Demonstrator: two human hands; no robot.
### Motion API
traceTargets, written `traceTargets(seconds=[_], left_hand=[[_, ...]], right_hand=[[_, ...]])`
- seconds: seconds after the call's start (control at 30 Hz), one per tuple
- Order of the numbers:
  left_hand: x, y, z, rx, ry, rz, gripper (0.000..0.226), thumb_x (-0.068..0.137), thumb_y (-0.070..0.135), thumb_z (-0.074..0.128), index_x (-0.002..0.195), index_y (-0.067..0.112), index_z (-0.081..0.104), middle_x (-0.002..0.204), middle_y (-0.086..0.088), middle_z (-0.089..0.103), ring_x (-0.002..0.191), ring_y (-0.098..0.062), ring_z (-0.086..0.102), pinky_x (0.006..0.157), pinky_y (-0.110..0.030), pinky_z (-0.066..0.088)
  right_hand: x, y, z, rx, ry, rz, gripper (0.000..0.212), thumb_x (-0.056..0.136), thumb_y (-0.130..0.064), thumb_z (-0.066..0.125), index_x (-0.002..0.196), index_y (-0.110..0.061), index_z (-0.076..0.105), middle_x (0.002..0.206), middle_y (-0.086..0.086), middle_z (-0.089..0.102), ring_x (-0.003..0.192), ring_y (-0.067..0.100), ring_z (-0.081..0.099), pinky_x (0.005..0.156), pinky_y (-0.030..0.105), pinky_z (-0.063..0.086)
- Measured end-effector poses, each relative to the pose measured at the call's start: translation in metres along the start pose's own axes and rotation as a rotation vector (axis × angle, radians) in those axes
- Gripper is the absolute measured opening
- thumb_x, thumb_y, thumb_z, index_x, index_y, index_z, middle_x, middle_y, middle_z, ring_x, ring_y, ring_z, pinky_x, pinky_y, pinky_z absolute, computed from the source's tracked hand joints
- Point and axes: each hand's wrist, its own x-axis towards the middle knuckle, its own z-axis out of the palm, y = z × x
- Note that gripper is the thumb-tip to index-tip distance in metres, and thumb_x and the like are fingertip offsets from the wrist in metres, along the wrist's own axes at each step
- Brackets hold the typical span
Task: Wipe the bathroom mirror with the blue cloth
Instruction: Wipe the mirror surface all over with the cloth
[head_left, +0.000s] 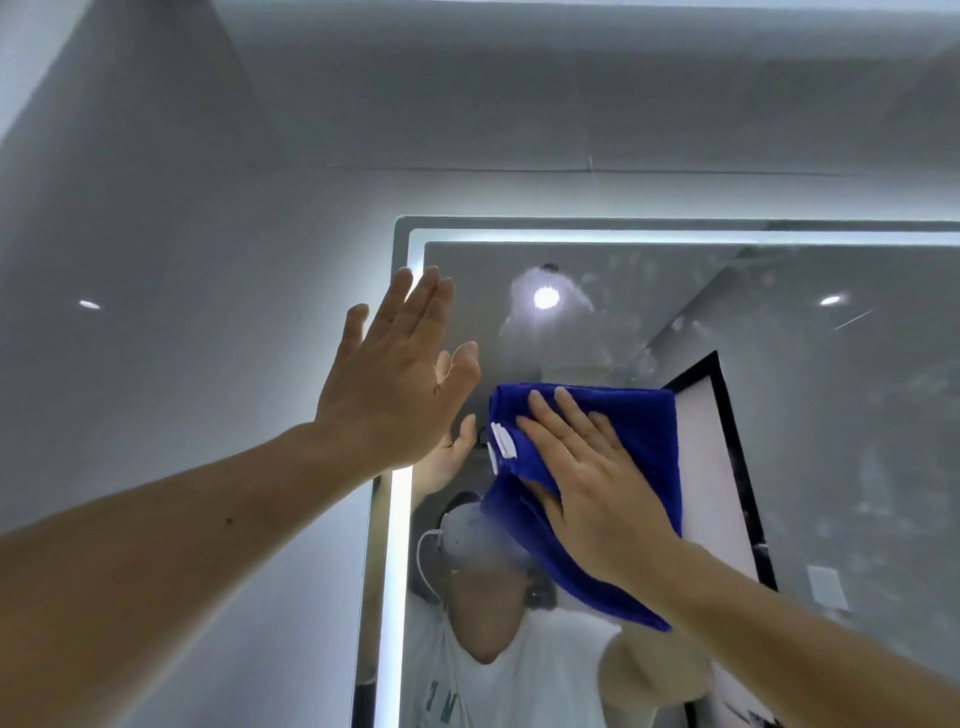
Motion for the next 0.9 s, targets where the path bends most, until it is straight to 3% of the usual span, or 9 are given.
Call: traceTargets(seconds=[0.1, 0.2, 0.37, 0.53, 0.7, 0.9], left_hand=[[0.010, -0.001, 0.004, 0.008, -0.017, 0.007, 0.074, 0.090, 0.060, -0.001, 0.156, 0.026, -0.007, 0.163, 0.011, -0.013, 0.148, -0.006, -0.018, 0.120, -0.037, -0.010], [0.019, -0.001, 0.007, -0.005, -0.021, -0.023, 0.075, 0.090, 0.063, -0.003, 0.156, 0.027, -0.006, 0.163, 0.010, -0.012, 0.148, -0.006, -0.018, 0.119, -0.037, -0.010], [0.022, -0.003, 0.011, -0.008, 0.051, -0.002, 0.074, 0.088, 0.063, -0.003, 0.155, 0.032, -0.008, 0.161, 0.017, -0.016, 0.140, 0.003, -0.028, 0.110, -0.027, -0.020], [0.031, -0.010, 0.002, 0.002, 0.069, 0.026, 0.073, 0.087, 0.063, -0.005, 0.154, 0.035, -0.010, 0.156, 0.022, -0.022, 0.133, 0.008, -0.035, 0.107, -0.023, -0.024], [0.038, -0.010, -0.002, 0.004, 0.051, 0.001, 0.075, 0.086, 0.061, -0.003, 0.155, 0.033, -0.008, 0.161, 0.017, -0.017, 0.144, 0.001, -0.023, 0.115, -0.030, -0.016], [0.043, 0.001, 0.005, 0.001, 0.040, -0.018, 0.075, 0.087, 0.061, -0.005, 0.155, 0.030, -0.008, 0.162, 0.013, -0.014, 0.146, -0.003, -0.021, 0.117, -0.032, -0.013]], right_hand=[[0.033, 0.010, -0.014, -0.010, -0.020, -0.041, 0.058, 0.100, -0.044, 0.019, 0.153, -0.022, 0.028, 0.162, -0.006, 0.014, 0.151, 0.013, 0.003, 0.121, 0.034, 0.003], [0.089, 0.023, -0.025, 0.028, 0.024, 0.016, 0.054, 0.103, -0.040, 0.027, 0.154, -0.024, 0.024, 0.164, -0.006, 0.011, 0.151, 0.014, 0.002, 0.118, 0.033, -0.001], [0.180, 0.055, -0.043, 0.038, 0.074, 0.141, 0.050, 0.106, -0.033, 0.033, 0.153, -0.022, 0.024, 0.164, -0.002, 0.012, 0.151, 0.020, 0.004, 0.120, 0.041, 0.005], [0.244, 0.075, -0.070, 0.010, 0.000, 0.281, 0.050, 0.104, -0.029, 0.033, 0.152, -0.016, 0.024, 0.161, 0.003, 0.020, 0.149, 0.027, 0.010, 0.118, 0.048, 0.013], [0.223, 0.066, -0.053, 0.015, 0.103, 0.253, 0.057, 0.104, -0.040, 0.025, 0.156, -0.021, 0.015, 0.165, 0.001, 0.007, 0.151, 0.024, 0.000, 0.120, 0.045, 0.003], [0.141, 0.039, -0.030, 0.038, 0.140, 0.057, 0.053, 0.102, -0.042, 0.033, 0.153, -0.029, 0.025, 0.163, -0.008, 0.013, 0.151, 0.014, 0.003, 0.117, 0.033, -0.005]])
